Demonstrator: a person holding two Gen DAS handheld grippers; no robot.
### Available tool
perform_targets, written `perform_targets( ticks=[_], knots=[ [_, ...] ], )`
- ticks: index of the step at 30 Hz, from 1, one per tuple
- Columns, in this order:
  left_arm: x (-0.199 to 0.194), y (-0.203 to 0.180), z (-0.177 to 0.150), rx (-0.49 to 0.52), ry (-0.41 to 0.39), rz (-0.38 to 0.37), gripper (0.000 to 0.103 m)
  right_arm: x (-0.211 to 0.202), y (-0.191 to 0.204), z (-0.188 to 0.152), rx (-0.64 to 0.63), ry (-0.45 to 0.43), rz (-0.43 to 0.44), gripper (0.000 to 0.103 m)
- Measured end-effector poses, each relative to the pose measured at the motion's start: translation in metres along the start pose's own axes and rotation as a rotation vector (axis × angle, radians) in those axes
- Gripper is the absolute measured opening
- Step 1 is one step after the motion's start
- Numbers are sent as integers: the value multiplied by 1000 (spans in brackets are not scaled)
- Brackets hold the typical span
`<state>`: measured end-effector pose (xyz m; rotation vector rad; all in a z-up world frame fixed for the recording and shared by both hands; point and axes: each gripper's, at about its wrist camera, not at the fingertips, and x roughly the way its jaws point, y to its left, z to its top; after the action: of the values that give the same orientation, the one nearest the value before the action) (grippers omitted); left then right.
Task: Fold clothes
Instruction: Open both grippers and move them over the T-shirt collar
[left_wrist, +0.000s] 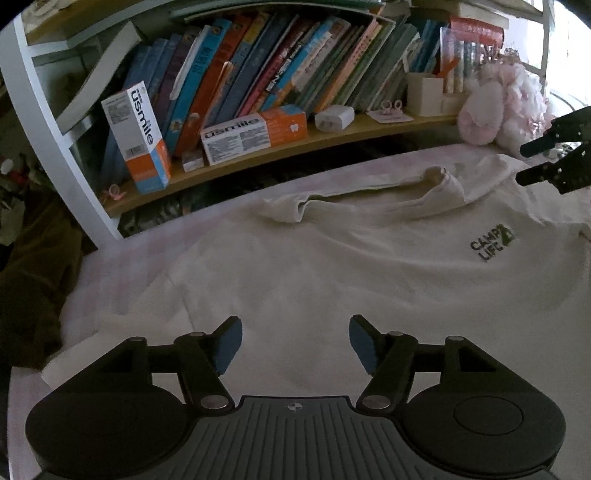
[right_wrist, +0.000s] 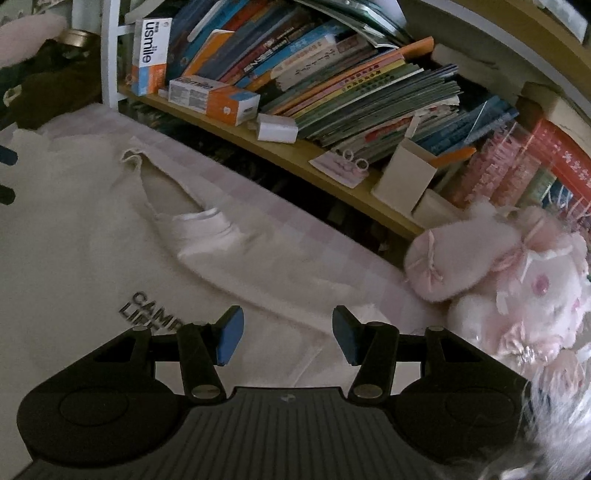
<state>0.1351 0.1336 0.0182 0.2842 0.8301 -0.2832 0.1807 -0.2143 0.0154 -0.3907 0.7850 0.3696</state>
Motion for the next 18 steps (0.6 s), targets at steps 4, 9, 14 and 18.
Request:
perform_targets(
  ticks=[4, 9, 14, 18],
  knots=[
    [9, 3, 7, 3, -4, 6, 66, 10, -7, 8, -14, -10, 9, 51],
    [20, 1, 16, 19, -4, 21, 67, 23, -13, 20, -41, -28, 18, 51],
    [28, -2, 24, 34, -14, 25, 67, 36, -8, 32, -129, -26, -1, 47],
    [34, -5, 32, 31, -36, 12, 67, 44, -3, 42, -160, -47, 60, 44]
  ],
)
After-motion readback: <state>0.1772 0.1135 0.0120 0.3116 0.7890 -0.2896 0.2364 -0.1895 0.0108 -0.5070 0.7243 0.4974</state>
